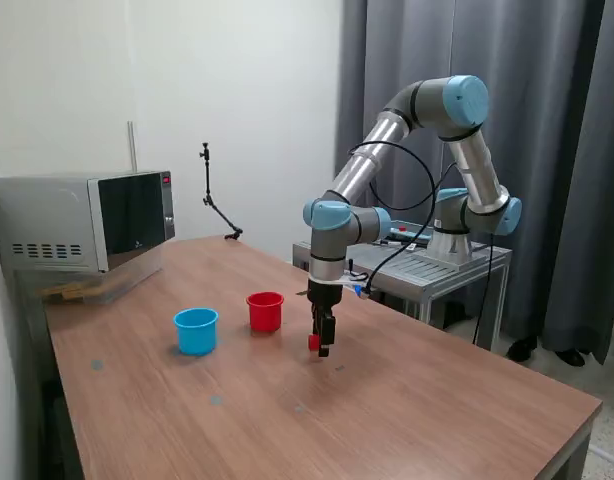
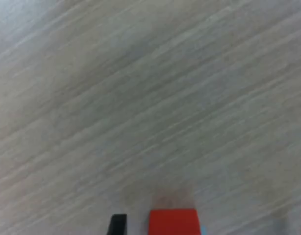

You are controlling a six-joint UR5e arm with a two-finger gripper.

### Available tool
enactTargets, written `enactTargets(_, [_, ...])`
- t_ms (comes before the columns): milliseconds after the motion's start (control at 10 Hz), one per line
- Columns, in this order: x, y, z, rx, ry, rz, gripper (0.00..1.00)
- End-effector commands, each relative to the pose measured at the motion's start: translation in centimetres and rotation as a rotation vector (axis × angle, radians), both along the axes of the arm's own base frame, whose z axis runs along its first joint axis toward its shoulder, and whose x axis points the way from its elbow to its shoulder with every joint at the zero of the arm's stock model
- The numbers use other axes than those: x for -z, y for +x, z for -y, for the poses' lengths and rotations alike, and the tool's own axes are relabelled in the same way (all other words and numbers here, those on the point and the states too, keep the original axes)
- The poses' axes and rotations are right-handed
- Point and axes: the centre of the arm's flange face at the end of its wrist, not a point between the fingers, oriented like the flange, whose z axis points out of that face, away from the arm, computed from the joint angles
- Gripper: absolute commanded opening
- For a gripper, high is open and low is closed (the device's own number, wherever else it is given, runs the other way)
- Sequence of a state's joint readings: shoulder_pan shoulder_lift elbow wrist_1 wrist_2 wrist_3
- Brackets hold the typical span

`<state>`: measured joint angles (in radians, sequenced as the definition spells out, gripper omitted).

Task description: Place red objects in the red bin, and blue objects in the blue bin.

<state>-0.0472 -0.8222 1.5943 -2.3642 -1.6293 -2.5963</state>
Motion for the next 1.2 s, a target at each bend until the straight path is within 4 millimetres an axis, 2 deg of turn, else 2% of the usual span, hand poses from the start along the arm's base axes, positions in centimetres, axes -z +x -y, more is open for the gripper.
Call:
enactTargets(0, [0.22,0.17,-0.32,0.007,-0.001,0.006,1.0])
enactTargets(500, [0.1,0.0,-0.74,0.015,0.0,0.003,1.0])
enactTargets(600, [0.1,0.0,-0.74,0.015,0.0,0.003,0.0])
enactTargets(1100, [0.04,-0.05,-0.64,0.013,0.0,0.001,0.0])
